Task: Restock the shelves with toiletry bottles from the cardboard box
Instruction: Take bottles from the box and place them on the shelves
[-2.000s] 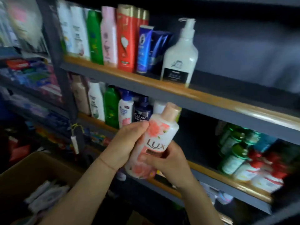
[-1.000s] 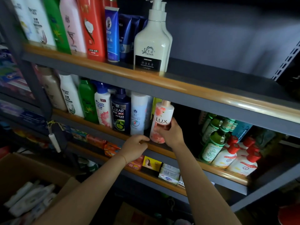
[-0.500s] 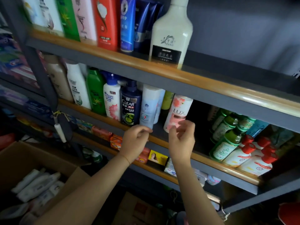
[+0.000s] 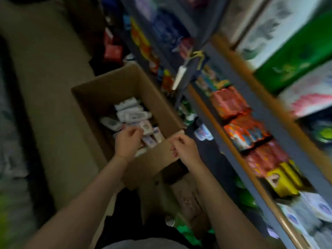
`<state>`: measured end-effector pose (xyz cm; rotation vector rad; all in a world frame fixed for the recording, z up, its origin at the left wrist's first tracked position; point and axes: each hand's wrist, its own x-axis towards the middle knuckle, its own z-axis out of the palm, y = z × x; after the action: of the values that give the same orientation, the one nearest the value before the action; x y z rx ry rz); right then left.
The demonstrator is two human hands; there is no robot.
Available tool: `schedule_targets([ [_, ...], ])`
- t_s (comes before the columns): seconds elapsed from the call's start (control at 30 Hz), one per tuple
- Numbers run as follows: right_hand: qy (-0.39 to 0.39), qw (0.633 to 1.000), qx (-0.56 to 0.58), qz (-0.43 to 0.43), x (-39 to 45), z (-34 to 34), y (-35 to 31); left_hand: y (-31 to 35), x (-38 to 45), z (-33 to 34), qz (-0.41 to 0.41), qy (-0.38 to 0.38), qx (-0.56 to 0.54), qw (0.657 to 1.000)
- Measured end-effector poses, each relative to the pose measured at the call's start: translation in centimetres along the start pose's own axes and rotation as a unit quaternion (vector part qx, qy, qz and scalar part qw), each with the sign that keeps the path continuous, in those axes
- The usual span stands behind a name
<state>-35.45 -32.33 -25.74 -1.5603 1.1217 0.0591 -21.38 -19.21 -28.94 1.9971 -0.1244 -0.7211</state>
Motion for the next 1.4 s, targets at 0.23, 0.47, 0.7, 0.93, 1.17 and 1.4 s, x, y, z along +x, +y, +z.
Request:
schedule_targets([
  [0.23, -0.077, 0.97, -0.144, 0.181, 9.9, 12.1, -3.0, -7.2, 8.1, -9.5, -0.033, 0.17, 0.144, 0.974],
  [0.47, -0.294, 0.863, -0.299, 0.28, 13.3, 12.8, -7.1, -8.0, 14.4, -9.9, -0.017, 0.14, 0.1, 0.985],
  [0.7, -0.148, 0.939, -0.114, 0.29, 23.2, 23.7, -0.4, -7.7, 16.0, -10.0, -0.015, 0.169, 0.109, 0.979],
  [0.93, -0.09, 0.938, -0.129, 0.31, 26.6, 25.2, 7.0, -8.4, 16.2, -10.1, -0.001, 0.168, 0.136, 0.976],
  [1.17, -0.097, 0.94, -0.184, 0.272, 28.5, 27.7, 9.9, -8.5, 16.3, -10.0, 0.011, 0.172, 0.138, 0.975],
  [1.4, -0.103, 0.935, -0.196, 0.277, 28.2, 29.2, 11.8, -8.9, 16.3, -10.0, 0.018, 0.185, 0.135, 0.973],
])
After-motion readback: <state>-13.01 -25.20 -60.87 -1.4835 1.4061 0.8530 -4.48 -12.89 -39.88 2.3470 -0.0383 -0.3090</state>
